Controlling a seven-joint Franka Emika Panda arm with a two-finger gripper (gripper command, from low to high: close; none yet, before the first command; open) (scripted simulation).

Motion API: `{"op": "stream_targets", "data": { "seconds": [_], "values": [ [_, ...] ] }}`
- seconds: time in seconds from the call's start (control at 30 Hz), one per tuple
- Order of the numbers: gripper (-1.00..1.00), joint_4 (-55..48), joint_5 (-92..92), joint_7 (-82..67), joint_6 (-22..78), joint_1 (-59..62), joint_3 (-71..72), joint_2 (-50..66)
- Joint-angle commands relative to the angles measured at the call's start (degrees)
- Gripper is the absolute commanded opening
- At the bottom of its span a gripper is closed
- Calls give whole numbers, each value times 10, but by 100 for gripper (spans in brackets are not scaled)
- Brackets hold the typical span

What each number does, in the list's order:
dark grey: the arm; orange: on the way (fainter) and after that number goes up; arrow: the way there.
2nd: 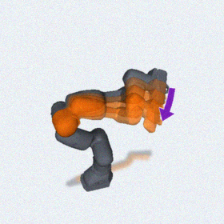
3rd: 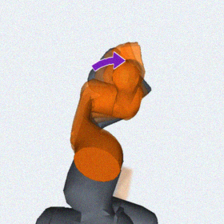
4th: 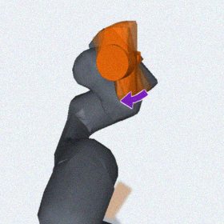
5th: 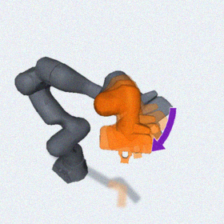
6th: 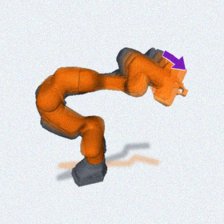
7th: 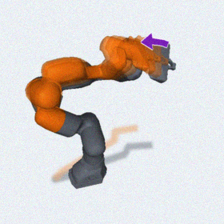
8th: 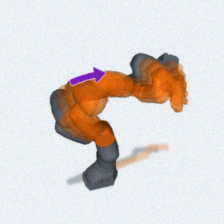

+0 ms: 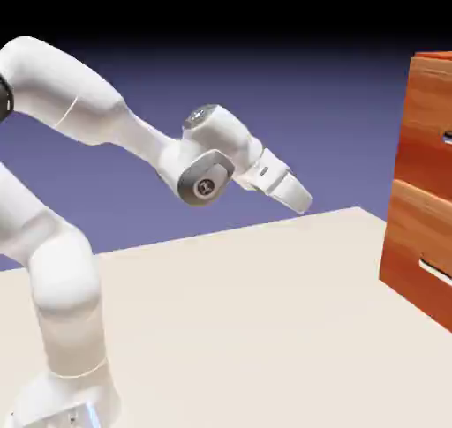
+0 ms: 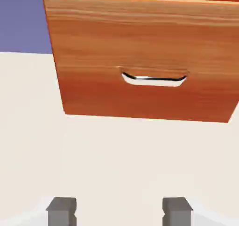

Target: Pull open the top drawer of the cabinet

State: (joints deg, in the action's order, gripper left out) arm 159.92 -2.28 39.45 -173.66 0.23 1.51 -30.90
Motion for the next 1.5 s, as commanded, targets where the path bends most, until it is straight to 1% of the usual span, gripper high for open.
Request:
{"op": "stream_targets", "data": {
  "seconds": [0.0,1.47],
  "values": [
    [0,-9,-19,-25,3,8,13,15],
    [0,-404,-850,-1121,129,344,564,658]
  ]
}}
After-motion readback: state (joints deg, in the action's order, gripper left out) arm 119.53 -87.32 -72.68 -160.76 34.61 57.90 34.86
